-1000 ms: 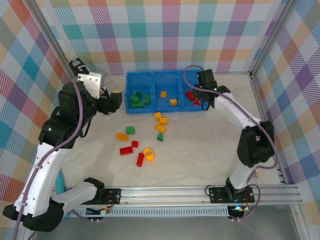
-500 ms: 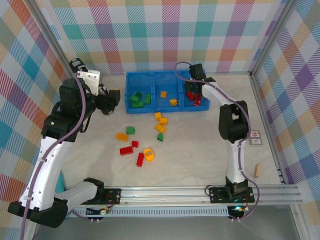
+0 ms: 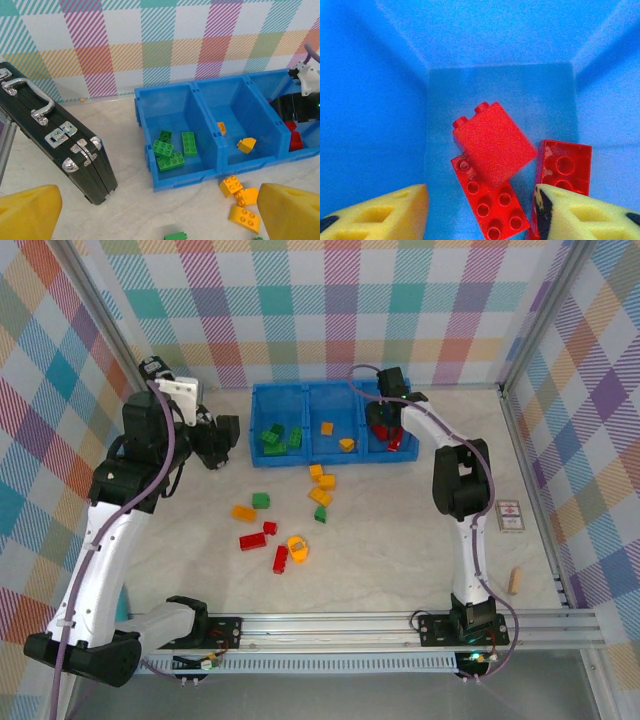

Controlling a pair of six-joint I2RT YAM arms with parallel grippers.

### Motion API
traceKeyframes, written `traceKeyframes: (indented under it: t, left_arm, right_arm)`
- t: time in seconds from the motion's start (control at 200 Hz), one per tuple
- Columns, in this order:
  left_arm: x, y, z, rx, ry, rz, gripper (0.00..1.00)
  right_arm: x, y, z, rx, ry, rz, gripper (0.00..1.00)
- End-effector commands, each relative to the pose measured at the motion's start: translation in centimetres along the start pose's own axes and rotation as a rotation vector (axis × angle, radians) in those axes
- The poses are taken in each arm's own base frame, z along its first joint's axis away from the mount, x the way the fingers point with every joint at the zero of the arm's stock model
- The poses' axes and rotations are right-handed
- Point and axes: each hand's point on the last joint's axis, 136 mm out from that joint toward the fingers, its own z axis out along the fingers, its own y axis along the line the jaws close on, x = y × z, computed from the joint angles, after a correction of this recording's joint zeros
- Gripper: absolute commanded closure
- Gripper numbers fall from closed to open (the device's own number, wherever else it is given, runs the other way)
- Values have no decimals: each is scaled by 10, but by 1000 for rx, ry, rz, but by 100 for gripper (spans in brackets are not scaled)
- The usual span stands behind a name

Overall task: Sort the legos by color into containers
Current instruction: Place the lego in the container, then pick up the lego from the center of the table.

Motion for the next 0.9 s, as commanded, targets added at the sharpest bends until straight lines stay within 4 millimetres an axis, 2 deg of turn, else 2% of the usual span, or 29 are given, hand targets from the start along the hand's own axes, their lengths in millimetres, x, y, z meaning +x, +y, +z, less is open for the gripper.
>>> traceKeyframes:
  t: [0.0,0.145,0.245,0.3,0.435,0.66,0.775,0.895]
  left_arm:
    - [-5,4,-2,-3,-35,-25,0]
    - [-8,7,-7,-8,-54,-33,0]
    - [-10,6,-12,-3,-69,-37,0]
    - [-12,6,-15,-2,-78,-39,0]
    - [-14,6,-21,-2,-95,-39,0]
    - [-17,6,-28,0,-116,-40,0]
    - [-18,4,-31,8,-126,-43,0]
    - [-19,1,-33,20,-134,-44,0]
  right_arm:
    - [-18,4,-36,-47,-46,37,39]
    - [-26,2,-75,-62,-83,81,36]
    - [-22,6,-101,-99,-97,115,35]
    - [-13,14,-112,-129,-92,121,34]
    - [23,37,-137,-173,-45,123,31]
    - [107,81,-170,-240,64,178,29]
    - [143,95,-176,-293,116,257,29]
    - [175,110,-175,-283,177,232,28]
